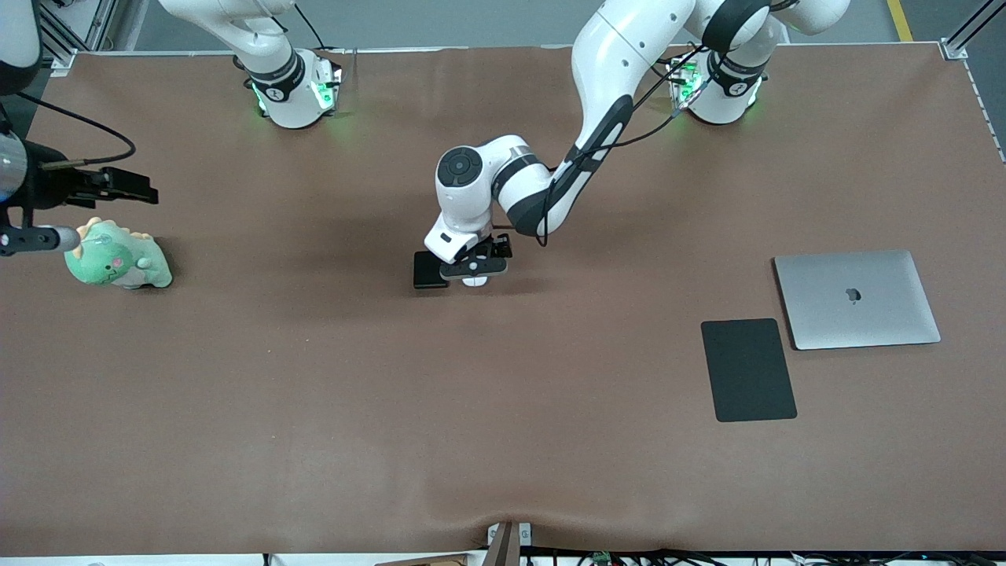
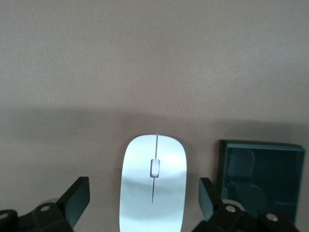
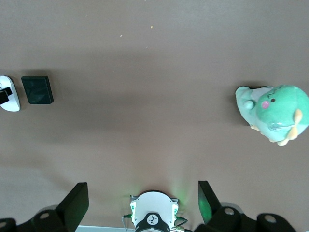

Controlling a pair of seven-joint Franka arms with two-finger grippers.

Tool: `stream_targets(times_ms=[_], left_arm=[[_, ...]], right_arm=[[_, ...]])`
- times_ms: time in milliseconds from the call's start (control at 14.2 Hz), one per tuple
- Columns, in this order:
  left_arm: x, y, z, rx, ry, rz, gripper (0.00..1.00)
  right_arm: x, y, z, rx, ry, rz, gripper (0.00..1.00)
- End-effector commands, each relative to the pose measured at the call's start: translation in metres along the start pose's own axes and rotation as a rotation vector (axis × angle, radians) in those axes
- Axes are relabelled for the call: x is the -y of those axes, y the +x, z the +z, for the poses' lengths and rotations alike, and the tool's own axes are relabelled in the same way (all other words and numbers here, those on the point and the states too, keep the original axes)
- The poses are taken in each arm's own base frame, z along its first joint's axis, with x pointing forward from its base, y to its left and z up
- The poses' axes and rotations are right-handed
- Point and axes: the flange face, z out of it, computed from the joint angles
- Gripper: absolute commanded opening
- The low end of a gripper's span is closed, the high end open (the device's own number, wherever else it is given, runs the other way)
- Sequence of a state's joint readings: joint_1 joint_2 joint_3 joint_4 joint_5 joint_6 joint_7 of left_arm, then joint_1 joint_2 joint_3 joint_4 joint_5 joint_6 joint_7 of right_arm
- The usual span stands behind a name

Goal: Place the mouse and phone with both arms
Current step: 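Grasp the white mouse with the left gripper while the right gripper reaches the phone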

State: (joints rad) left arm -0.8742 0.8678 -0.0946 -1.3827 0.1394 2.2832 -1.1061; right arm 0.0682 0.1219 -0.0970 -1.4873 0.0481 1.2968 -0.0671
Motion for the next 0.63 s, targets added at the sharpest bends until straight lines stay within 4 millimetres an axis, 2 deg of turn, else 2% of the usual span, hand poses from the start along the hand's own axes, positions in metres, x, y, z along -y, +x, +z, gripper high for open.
stream_targets(times_ms=[0, 211, 564], left_arm=[[-0.008, 0.001, 0.008, -0.037, -0.022, 0.005, 1.0], [-0.009, -0.006, 0.022, -0.026, -0.008, 0.003, 1.0], [-0.01, -0.011, 0.027, -0.021, -0.005, 0.006, 1.0]], right_arm=[[0.017, 0.011, 0.008, 0.003, 0.021, 0.051, 1.0], [0.037, 0.022, 0.019, 0.008, 0.028, 0.072, 1.0], [0.073, 0.034, 0.045, -0.003, 0.01, 0.097, 1.0]])
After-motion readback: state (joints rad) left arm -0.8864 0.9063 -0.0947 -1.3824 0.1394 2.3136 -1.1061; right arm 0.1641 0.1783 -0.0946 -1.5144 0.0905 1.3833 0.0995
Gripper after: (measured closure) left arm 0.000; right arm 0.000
